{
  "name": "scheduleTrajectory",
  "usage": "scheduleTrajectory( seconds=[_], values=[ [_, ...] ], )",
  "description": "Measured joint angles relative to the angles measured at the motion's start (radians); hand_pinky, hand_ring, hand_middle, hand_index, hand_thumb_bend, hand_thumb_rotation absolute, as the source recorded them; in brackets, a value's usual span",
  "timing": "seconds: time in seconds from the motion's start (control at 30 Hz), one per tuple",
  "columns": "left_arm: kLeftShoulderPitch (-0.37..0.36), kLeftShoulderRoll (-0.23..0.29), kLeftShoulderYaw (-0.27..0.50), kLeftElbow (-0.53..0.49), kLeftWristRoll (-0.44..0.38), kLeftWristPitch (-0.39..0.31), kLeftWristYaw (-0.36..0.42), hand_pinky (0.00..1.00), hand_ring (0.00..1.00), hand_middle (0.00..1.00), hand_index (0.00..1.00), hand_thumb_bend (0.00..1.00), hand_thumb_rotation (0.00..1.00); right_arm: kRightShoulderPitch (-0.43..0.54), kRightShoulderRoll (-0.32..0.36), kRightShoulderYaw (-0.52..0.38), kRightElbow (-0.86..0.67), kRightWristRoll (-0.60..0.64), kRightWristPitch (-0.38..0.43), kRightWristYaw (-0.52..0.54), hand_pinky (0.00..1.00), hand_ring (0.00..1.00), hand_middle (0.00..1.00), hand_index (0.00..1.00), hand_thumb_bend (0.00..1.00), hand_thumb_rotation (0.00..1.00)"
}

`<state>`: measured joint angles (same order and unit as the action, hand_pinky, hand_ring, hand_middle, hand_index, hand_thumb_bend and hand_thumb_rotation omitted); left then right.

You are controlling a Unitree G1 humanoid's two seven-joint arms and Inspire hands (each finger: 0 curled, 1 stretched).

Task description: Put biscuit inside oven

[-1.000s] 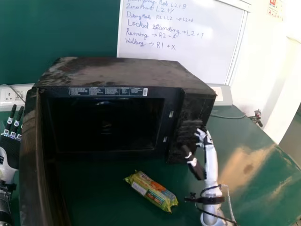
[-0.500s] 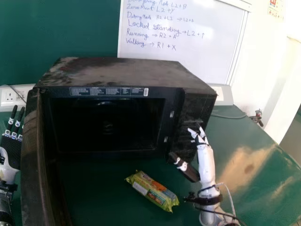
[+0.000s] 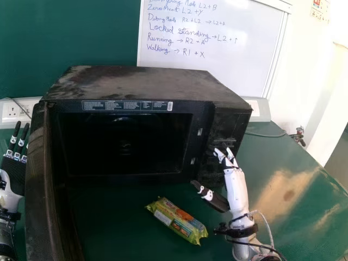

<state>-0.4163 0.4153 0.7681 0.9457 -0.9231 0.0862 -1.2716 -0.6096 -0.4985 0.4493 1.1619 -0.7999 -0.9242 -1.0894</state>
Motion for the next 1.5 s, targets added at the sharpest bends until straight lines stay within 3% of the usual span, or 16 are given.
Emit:
scheduleTrajectory(
  seconds=[0.1,0.17,0.23,0.33,0.5,0.6,0.83,1.07,1.13,1.2,1.37,1.5],
  values=[
    [0.0,-0.002,0.0,0.0,0.0,-0.004,0.005,0.0,0.09,0.75,1.0,0.1,0.81,0.001,-0.013,0.008,-0.006,0.0,0.013,0.015,0.57,0.68,0.8,0.94,1.0,0.85],
    [0.0,-0.001,0.0,0.002,0.0,-0.009,0.005,0.0,0.02,0.78,1.0,0.1,0.83,0.003,-0.019,0.01,-0.015,0.003,0.016,0.029,0.58,0.69,0.8,0.92,1.0,0.84],
    [0.0,0.001,0.0,0.005,0.0,-0.01,0.002,0.0,0.11,0.77,1.0,0.09,0.81,0.006,-0.026,0.007,-0.032,0.021,0.016,0.066,0.61,0.71,0.81,0.92,1.0,0.83],
    [0.006,0.004,0.0,0.008,0.0,-0.007,0.001,0.0,0.13,0.76,1.0,0.07,0.8,0.016,-0.046,0.001,-0.067,0.053,0.009,0.15,0.65,0.75,0.83,0.92,1.0,0.8],
    [0.01,0.007,0.0,0.007,0.0,-0.01,-0.003,0.0,0.12,0.76,1.0,0.04,0.86,0.042,-0.087,-0.023,-0.164,0.115,0.027,0.294,0.68,0.78,0.83,0.92,1.0,0.78],
    [0.011,0.009,0.0,0.0,0.0,-0.018,-0.002,0.0,0.11,0.76,1.0,0.07,0.86,0.061,-0.111,-0.042,-0.245,0.145,0.064,0.386,0.69,0.79,0.83,0.92,1.0,0.75],
    [0.013,0.012,0.001,-0.002,0.0,-0.021,0.005,0.0,0.13,0.75,1.0,0.09,0.83,0.149,-0.17,-0.106,-0.511,0.225,0.221,0.637,0.77,0.83,0.85,0.95,1.0,0.74],
    [0.014,0.017,0.002,-0.001,-0.003,-0.016,0.005,0.0,0.07,0.77,1.0,0.03,0.85,0.23,-0.224,-0.169,-0.808,0.267,0.44,0.891,0.85,0.85,0.86,0.93,1.0,0.76],
    [0.014,0.018,0.003,-0.001,-0.003,-0.016,0.005,0.0,0.13,0.76,1.0,0.06,0.85,0.246,-0.234,-0.182,-0.885,0.277,0.508,0.958,0.85,0.85,0.86,0.93,1.0,0.74],
    [0.014,0.017,0.004,0.001,-0.002,-0.017,0.005,0.0,0.1,0.78,1.0,0.05,0.9,0.263,-0.248,-0.196,-0.957,0.279,0.576,1.023,0.87,0.86,0.86,0.93,1.0,0.73],
    [0.015,0.012,0.004,0.001,-0.002,-0.018,0.006,0.0,0.16,0.76,1.0,0.09,0.85,0.294,-0.256,-0.222,-1.102,0.28,0.713,1.148,0.9,0.88,0.88,0.96,1.0,0.73],
    [0.016,0.001,0.004,0.001,0.0,-0.016,0.012,0.0,0.17,0.76,1.0,0.08,0.83,0.318,-0.258,-0.235,-1.168,0.278,0.777,1.208,0.9,0.89,0.89,0.98,1.0,0.73]
  ],
)
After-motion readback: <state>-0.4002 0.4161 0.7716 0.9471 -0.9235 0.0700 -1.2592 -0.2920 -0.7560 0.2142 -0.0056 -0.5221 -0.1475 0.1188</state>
